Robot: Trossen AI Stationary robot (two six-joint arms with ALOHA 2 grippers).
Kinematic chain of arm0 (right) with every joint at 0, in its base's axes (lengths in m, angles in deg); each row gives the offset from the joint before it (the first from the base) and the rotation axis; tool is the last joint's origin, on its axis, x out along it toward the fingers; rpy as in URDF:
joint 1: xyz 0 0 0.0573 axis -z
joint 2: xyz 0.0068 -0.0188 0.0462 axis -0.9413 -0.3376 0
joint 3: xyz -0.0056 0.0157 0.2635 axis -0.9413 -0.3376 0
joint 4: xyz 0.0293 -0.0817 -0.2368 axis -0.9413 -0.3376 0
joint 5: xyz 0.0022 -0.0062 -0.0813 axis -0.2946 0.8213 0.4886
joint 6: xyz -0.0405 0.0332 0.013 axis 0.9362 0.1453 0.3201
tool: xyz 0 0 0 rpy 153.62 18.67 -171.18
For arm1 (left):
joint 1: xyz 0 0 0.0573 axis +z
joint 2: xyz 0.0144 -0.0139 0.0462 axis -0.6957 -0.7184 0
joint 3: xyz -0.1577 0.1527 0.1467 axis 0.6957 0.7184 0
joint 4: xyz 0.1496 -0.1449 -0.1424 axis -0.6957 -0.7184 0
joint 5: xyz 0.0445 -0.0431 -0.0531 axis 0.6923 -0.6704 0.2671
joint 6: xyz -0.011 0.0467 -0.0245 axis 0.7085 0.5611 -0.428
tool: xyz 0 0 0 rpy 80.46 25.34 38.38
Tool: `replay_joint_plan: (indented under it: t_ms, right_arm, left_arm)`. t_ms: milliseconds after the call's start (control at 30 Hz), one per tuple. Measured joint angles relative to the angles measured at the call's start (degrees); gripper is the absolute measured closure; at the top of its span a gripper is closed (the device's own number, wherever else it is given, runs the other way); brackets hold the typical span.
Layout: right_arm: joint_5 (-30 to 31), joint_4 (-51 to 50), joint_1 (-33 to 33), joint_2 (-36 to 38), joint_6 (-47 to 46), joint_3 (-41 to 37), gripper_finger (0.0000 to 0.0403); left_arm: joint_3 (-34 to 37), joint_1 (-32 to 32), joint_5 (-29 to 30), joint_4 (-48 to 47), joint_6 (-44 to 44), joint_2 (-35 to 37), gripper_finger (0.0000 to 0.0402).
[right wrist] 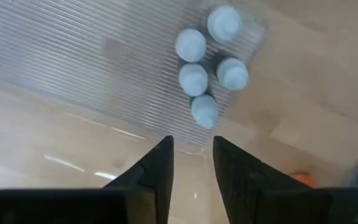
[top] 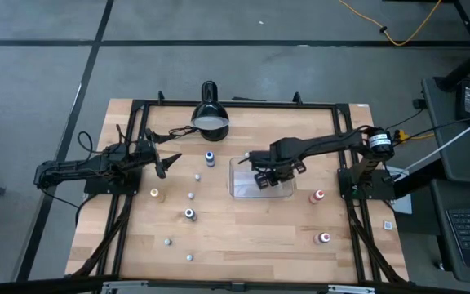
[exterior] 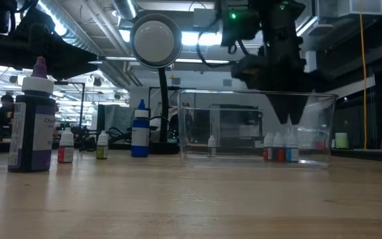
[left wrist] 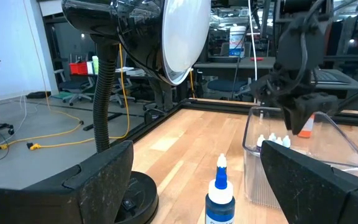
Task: Pick & Place food coloring
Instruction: Put the small brown food coloring bottle into the transparent bin
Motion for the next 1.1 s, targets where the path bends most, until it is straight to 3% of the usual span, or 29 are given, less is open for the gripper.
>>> replay_joint_plan:
  t_ms: [333, 533, 800, 1100]
  right_arm:
    - [9.15, -9.48, -0.20, 0.06, 1.87, 10.06, 0.0281]
    - [15.20, -9.82, 0.13, 0.06, 3.22, 15.99, 0.0231]
    - [16.04, -8.43, 5.99, 0.06, 6.44, 21.72, 0.0156]
    - [15.69, -3.19, 15.27, -0.05, 7.55, 21.98, 0.0146]
  left_arm:
    - [0.01, 0.00, 0.01, 0.01, 0.02, 0.00, 0.0054]
    - [0.00, 0.00, 0.02, -0.01, 0.01, -0.01, 0.0054]
    - [0.02, 0.00, 0.00, -0.01, 0.02, -0.01, 0.0054]
    - [0.00, 0.00, 0.02, -0.01, 0.00, -0.02, 0.0054]
